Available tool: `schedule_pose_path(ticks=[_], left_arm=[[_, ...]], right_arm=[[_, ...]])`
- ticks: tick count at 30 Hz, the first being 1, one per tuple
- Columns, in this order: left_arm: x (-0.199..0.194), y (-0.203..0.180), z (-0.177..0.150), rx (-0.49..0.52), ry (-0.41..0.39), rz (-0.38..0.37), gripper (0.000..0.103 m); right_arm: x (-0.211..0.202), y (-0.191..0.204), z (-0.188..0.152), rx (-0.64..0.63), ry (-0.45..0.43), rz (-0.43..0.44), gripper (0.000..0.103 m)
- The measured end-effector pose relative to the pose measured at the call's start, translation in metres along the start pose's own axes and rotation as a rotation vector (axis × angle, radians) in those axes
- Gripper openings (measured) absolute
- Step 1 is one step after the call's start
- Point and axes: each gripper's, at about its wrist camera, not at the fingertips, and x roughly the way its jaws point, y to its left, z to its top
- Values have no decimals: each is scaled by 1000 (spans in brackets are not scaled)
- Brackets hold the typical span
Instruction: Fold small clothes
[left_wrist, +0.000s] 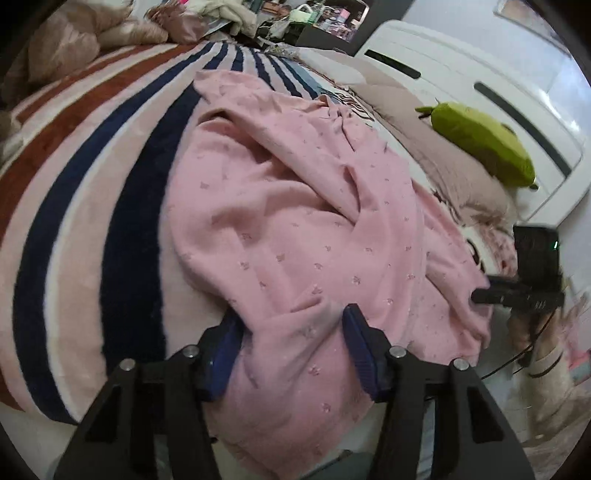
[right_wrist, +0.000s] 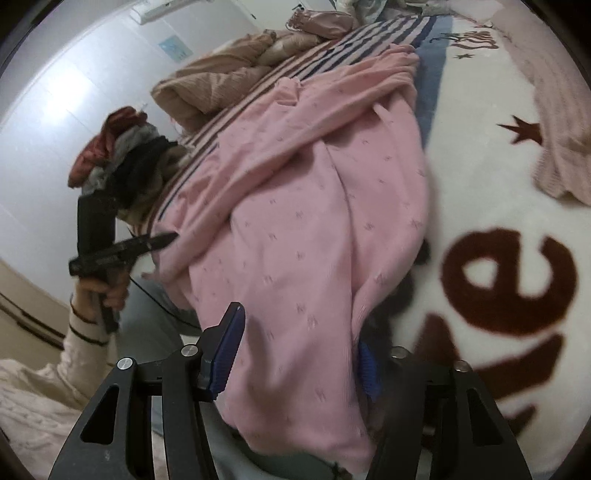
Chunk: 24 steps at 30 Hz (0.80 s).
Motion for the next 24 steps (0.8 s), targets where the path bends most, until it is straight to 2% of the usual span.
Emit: schedule_pose_path(ticks=[2,4,5,7,11,16,20,24], left_arm=[[3,-5,1,-13,3,-33,30],[8,-7,1,-21,9,-45,22],[8,-9,1,-15,4,-33,16],[0,-10,1,-30,-17,-41,12],[-23,-14,-3,-30,-77,-56,11],[-52,-22,-12,-22,-132,-79,11],[-72,-31,-18,-27,-169,-121,11],[-108,-41,-24,-22,-245,-145,11]], right_arm=[[7,3,4,-8,-1,0,25],[17,7,10,-9,-5,5,12],[21,6,13,2,-11,22,10],[22,4,16,38,-33,69,8],[8,8,13,73,-90,131,8],[-12,17,5,107,-157,250,7],[-24,31,-3,98,-189,300,6],[-43,53,-9,83,-233,349,6]])
